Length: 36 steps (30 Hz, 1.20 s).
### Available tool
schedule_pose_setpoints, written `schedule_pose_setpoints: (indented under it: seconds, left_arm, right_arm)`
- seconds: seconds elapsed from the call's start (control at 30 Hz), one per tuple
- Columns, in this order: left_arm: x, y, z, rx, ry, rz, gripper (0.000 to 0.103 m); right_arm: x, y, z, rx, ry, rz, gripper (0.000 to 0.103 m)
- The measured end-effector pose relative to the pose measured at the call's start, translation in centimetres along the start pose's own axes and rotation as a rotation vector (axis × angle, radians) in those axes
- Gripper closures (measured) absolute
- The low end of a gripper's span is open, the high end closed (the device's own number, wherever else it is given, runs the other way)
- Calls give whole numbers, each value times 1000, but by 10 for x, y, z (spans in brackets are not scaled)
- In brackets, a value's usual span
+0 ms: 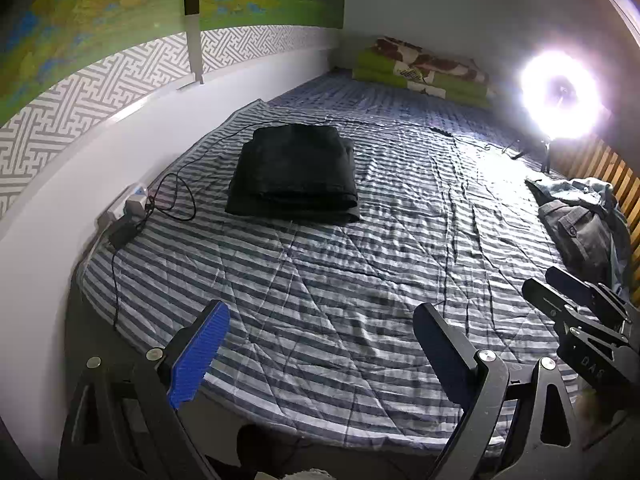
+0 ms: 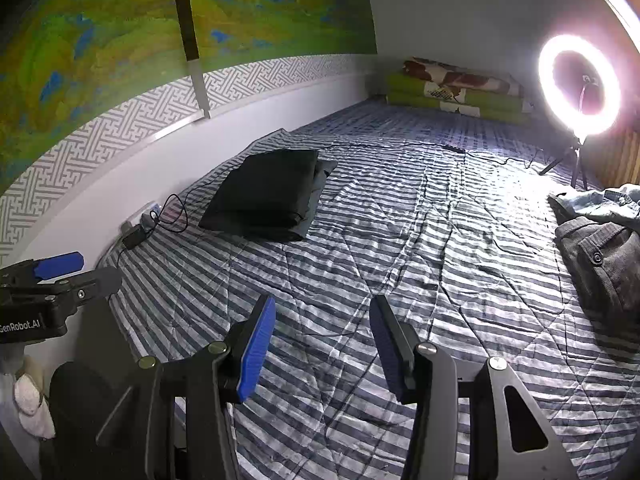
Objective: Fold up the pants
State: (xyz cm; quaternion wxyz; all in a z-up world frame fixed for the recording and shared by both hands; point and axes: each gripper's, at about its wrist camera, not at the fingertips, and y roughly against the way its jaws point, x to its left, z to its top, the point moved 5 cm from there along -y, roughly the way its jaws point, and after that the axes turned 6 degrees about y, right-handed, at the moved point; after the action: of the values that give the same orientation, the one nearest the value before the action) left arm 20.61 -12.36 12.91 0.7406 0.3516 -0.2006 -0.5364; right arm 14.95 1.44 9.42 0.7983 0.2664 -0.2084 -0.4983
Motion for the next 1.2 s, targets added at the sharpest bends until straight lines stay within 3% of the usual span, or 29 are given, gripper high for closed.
schedule_pose_setpoints:
  seconds: [1.2]
  left_arm:
    - [6,-12,-7,9,8,21,8]
  right_arm:
    - [5,-10,-2,17,-4,-8,58]
